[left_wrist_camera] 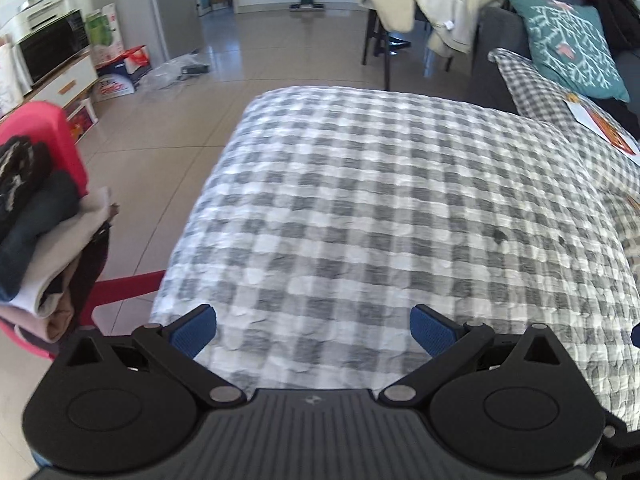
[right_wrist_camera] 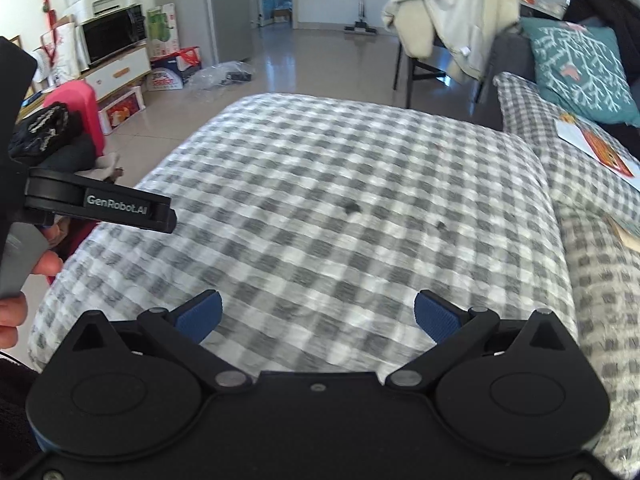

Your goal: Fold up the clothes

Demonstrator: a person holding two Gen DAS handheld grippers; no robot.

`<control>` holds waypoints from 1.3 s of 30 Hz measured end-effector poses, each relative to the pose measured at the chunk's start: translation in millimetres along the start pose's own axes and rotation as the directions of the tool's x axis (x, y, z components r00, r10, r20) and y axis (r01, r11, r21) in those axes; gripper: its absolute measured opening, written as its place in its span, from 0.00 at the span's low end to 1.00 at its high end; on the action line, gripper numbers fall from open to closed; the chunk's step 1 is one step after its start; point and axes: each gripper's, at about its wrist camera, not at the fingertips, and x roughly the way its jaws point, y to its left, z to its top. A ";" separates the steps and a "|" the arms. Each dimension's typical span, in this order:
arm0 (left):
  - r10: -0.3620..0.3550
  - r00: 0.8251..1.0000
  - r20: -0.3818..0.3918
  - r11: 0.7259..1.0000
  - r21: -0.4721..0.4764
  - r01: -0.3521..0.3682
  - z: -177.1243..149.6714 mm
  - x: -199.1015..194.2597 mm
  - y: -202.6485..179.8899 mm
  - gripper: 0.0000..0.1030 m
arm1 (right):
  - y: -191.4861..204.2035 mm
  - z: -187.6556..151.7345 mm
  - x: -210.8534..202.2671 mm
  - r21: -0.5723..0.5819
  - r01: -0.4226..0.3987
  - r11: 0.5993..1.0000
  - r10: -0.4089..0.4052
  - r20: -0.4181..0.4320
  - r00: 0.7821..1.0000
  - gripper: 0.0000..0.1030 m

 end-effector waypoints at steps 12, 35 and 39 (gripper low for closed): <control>-0.052 0.999 -0.008 0.994 0.093 0.052 7.7 37.0 -51.1 1.00 | -64.6 9.2 21.0 0.149 0.098 0.984 -0.097 -0.014 0.995 1.00; -0.159 0.953 0.257 0.979 0.166 0.118 -2.1 82.5 -83.6 1.00 | -109.4 3.6 77.8 0.373 0.264 0.890 -0.315 0.081 0.946 1.00; -0.176 0.951 0.254 0.977 0.162 0.138 -5.5 81.8 -77.1 1.00 | -109.8 2.8 76.2 0.365 0.263 0.893 -0.312 0.084 0.946 1.00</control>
